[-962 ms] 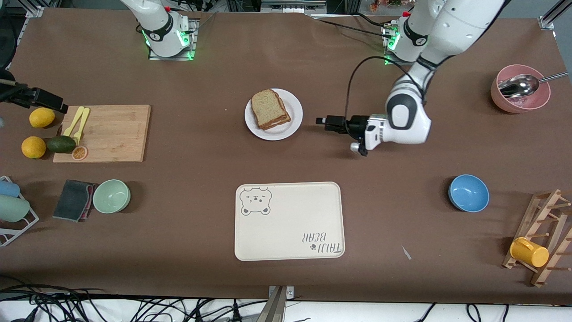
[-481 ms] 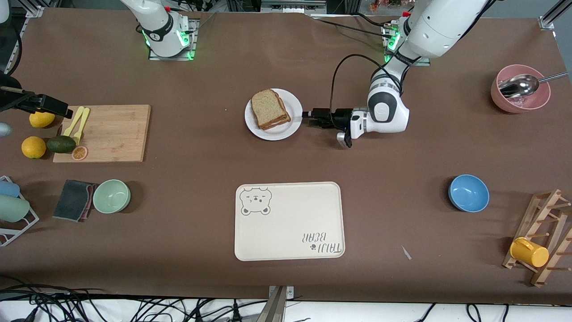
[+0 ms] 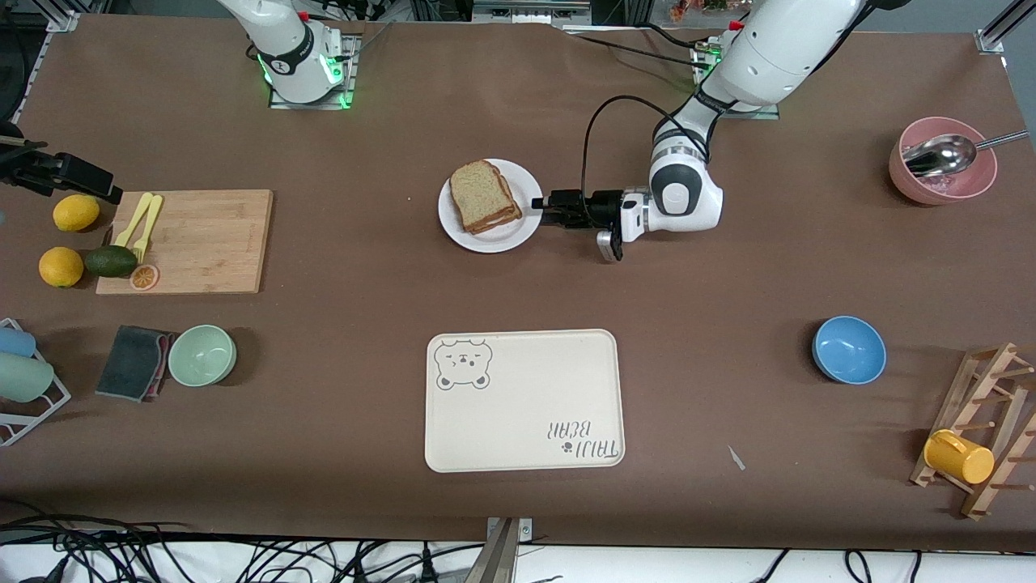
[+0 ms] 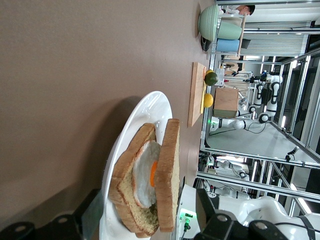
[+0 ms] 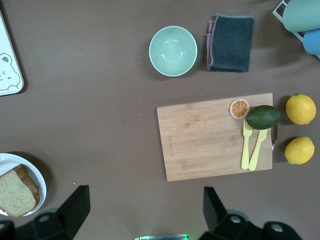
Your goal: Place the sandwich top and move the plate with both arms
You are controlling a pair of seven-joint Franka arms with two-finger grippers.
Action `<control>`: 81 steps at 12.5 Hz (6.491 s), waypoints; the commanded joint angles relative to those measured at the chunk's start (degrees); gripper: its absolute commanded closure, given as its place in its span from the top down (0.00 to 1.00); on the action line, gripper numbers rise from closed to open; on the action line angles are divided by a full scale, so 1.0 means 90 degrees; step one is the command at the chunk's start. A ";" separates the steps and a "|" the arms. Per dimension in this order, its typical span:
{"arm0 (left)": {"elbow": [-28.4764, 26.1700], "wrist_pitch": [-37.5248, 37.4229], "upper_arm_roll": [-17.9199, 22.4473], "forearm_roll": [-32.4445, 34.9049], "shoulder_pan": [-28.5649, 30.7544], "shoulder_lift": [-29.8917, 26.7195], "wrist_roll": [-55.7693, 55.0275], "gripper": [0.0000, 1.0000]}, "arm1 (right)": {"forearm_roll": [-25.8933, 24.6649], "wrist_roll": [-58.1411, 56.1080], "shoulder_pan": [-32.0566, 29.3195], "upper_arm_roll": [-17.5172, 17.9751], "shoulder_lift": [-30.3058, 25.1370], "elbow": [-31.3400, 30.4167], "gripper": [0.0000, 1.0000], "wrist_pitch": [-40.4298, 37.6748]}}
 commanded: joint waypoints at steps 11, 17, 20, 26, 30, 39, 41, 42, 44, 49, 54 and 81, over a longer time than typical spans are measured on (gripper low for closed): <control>0.0129 0.0689 0.0005 -0.0126 -0.0312 0.0017 0.0207 0.69 | 0.0299 -0.0146 -0.0040 0.0054 0.0258 -0.0045 1.00 0.0412; 0.0168 0.1022 -0.0005 -0.0175 -0.0479 0.0017 0.0168 0.22 | -0.0108 -0.0117 0.0204 0.0083 0.0267 -0.0084 1.00 0.0930; 0.0168 0.1022 0.0005 -0.0175 -0.0509 0.0017 0.0188 0.02 | -0.0119 -0.0019 0.0185 0.0054 0.0267 -0.0094 1.00 0.1096; 0.0168 0.1012 0.0005 -0.0175 -0.0489 -0.0012 0.0217 0.00 | -0.0070 -0.0106 0.0166 0.0054 0.0521 -0.0084 1.00 0.1282; 0.0217 0.1003 -0.0005 -0.0175 -0.0450 -0.0100 0.0207 0.00 | -0.0129 -0.0136 0.0214 0.0073 0.0541 -0.0104 1.00 0.1184; 0.0812 0.0993 0.0044 0.0009 -0.0255 -0.0335 -0.0065 0.00 | -0.0041 -0.0488 0.0204 0.0073 0.0609 -0.0064 1.00 0.1507; 0.1056 0.1003 0.0083 0.0535 -0.0177 -0.0335 -0.0639 0.00 | -0.0051 -0.0488 0.0195 0.0064 0.0609 -0.0045 1.00 0.1516; 0.1154 0.1003 0.0083 0.0789 -0.0119 -0.0335 -0.0884 0.00 | -0.0060 -0.0478 0.0204 0.0063 0.0609 -0.0064 1.00 0.1516; 0.1437 0.0983 0.0083 0.1074 0.0008 -0.0257 -0.1149 0.00 | -0.0051 -0.0410 0.0214 0.0073 0.0609 -0.0064 1.00 0.1516; 0.2763 0.0915 0.0093 0.2225 0.0428 0.0445 -0.2271 0.00 | -0.0099 -0.0381 0.0292 0.0112 0.0609 -0.0045 1.00 0.1555; 0.3838 0.0585 0.0511 0.2472 0.0468 0.1002 -0.2790 0.00 | -0.0061 -0.0449 0.0351 0.0083 0.0609 -0.0045 1.00 0.1545; 0.6399 0.0192 0.1558 0.2999 0.0234 0.3103 -0.3308 0.00 | -0.0021 -0.0224 0.0351 0.0073 0.0541 -0.0006 1.00 0.0608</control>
